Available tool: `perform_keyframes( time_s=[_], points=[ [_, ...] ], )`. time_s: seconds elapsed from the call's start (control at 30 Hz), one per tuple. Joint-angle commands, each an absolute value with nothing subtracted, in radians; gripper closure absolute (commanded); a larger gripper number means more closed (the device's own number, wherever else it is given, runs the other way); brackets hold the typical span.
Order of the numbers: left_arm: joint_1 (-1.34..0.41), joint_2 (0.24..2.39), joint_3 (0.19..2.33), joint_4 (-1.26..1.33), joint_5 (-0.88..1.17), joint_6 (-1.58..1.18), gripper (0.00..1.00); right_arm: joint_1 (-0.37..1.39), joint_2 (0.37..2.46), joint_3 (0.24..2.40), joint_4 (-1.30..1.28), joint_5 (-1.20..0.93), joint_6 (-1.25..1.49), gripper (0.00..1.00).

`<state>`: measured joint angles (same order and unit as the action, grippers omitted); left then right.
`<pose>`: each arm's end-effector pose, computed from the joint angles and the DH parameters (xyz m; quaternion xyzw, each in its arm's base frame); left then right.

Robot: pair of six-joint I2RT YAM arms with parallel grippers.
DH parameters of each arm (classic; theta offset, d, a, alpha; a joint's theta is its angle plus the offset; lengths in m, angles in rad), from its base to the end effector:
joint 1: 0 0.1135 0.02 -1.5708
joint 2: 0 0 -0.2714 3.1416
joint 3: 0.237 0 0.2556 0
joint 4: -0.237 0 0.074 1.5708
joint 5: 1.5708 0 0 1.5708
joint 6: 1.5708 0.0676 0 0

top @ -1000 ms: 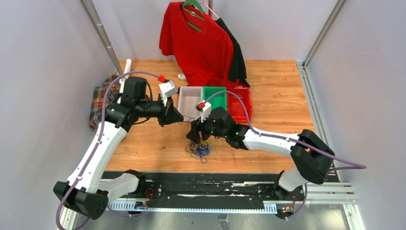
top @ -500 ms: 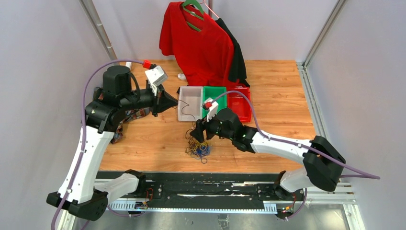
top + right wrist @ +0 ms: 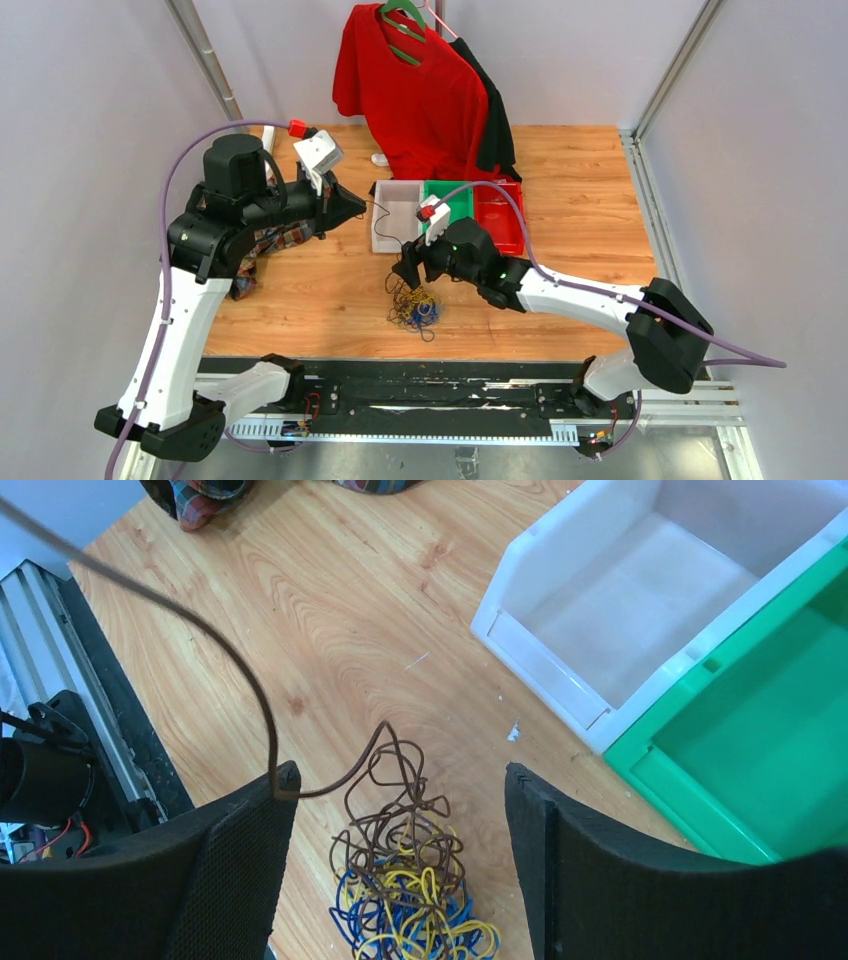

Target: Untangle the cables

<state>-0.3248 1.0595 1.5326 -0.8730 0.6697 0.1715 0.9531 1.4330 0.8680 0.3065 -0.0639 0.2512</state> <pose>0.1743 -0.1030 0.4674 0.3694 0.7185 -0.3131 0.4994 0.2058 0.2972 0.2638 -0.2906 0.7370 0.3662 0.4882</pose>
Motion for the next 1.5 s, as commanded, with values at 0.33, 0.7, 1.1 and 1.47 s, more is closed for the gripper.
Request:
perform_keyframes(
  time_s=[0.33,0.7,1.1,1.47],
  points=[
    [-0.333,1.044,1.6,-0.883,0.658,0.166,0.99,0.968,1.546,0.966,0.338,-0.124,0.247,0.26],
    [-0.333,1.051,1.623,-0.881,0.651,0.174,1.0,0.969,1.571,0.965,0.362,-0.144,0.261,0.25],
    [-0.333,1.059,1.667,-0.894,0.632,0.197,1.0,0.968,1.588,0.98,0.362,-0.156,0.263,0.25],
    [-0.333,1.068,1.763,-0.912,0.609,0.213,1.0,0.966,1.594,0.978,0.374,-0.145,0.258,0.25]
  ],
)
